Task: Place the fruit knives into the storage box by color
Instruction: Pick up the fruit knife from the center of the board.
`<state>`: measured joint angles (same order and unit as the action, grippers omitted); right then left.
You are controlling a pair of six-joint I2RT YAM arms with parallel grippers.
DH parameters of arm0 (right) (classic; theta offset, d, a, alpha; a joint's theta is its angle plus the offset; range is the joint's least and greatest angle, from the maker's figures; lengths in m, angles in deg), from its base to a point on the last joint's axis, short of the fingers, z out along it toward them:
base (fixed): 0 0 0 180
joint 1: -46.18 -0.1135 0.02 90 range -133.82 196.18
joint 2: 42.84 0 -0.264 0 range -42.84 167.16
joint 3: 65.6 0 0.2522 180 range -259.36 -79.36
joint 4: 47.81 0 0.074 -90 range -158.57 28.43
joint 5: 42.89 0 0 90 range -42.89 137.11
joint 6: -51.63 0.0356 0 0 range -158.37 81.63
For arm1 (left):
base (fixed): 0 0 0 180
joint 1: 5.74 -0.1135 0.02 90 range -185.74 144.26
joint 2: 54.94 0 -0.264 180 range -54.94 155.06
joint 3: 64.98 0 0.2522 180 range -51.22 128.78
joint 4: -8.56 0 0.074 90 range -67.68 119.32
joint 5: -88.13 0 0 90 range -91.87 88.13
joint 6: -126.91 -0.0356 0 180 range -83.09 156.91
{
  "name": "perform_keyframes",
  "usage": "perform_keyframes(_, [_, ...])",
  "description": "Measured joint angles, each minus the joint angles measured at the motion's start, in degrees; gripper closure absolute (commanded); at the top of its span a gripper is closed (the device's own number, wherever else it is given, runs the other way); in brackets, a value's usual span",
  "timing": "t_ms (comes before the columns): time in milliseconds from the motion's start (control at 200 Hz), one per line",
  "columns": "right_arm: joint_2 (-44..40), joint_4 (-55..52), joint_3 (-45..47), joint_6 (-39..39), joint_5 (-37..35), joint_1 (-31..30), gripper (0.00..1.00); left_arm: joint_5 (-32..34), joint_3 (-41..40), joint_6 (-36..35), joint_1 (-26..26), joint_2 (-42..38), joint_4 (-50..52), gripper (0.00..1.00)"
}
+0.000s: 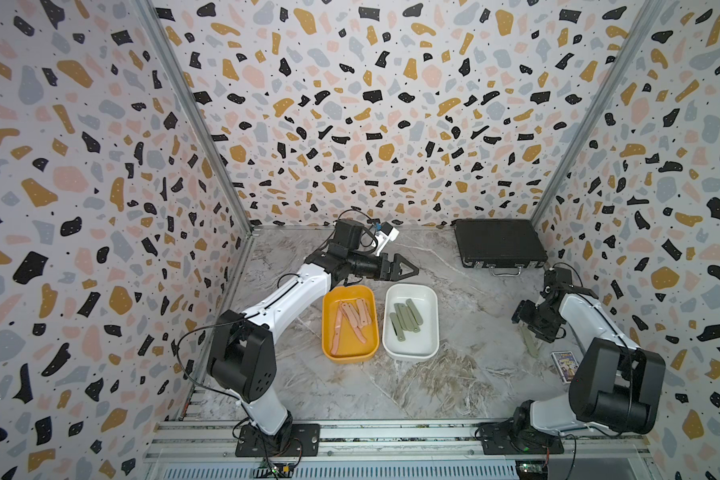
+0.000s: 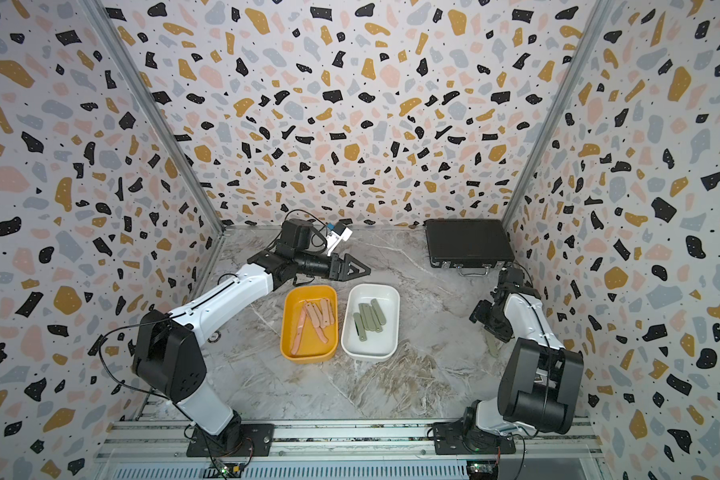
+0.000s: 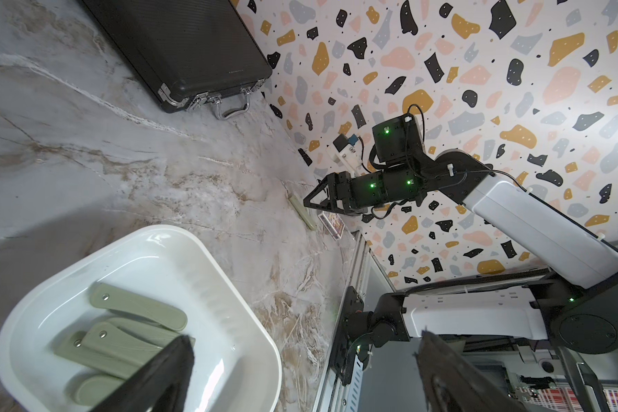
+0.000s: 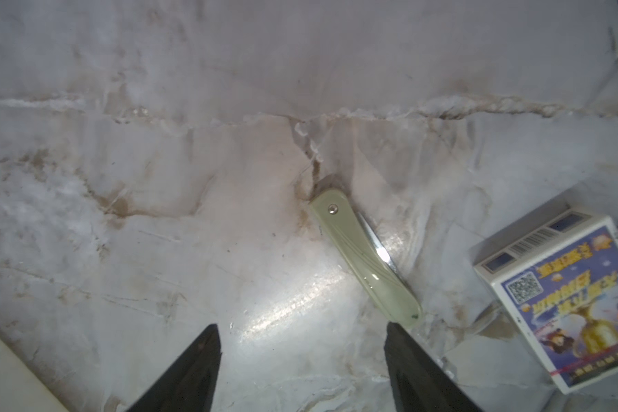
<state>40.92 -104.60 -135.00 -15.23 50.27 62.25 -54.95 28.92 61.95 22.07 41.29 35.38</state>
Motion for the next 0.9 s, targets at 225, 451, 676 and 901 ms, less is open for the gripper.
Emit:
perform_keyframes(225, [4.8, 1.4, 0.0, 0.0, -1.2, 2.1, 0.24, -0.7, -1.0, 1.6, 0.0, 0.0, -2.2, 0.03])
perform_keyframes(451, [8.9, 2.5, 0.0, 0.0, -1.3, 2.6, 0.24, -1.1, -2.0, 2.2, 0.0, 0.0, -3.3, 0.03])
perform_keyframes(676, [11.1, 4.7, 0.8, 0.1, -1.2, 2.8, 0.24, -1.1, -2.1, 2.9, 0.0, 0.0, -4.2, 0.03])
perform_keyframes(901, [11.0, 5.2, 1.4, 0.4, -1.6, 2.8, 0.32, -1.1, -2.1, 3.2, 0.0, 0.0, -4.2, 0.03])
